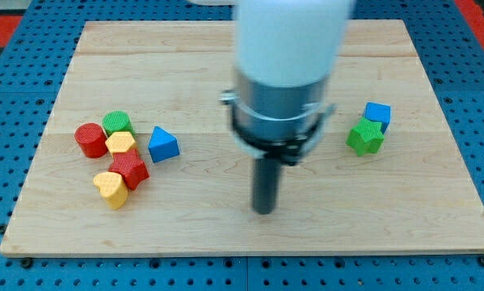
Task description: Push the blue triangle to the right of the green circle
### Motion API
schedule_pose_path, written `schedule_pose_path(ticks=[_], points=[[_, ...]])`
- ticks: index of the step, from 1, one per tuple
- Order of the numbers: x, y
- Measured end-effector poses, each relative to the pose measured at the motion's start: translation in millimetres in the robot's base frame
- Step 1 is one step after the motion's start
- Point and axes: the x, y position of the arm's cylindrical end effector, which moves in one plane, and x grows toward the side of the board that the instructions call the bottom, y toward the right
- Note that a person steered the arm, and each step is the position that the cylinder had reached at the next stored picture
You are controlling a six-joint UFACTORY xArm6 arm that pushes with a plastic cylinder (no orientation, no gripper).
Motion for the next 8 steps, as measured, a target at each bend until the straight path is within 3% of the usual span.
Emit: schedule_pose_path(ticks=[2, 3, 5, 6, 7, 8], points=[[-47.4, -63.4], [-67.8, -58.0], [-63.9, -72.7], [-63.9, -118.4], [-66.9, -126.7], [-95.1, -134.2]])
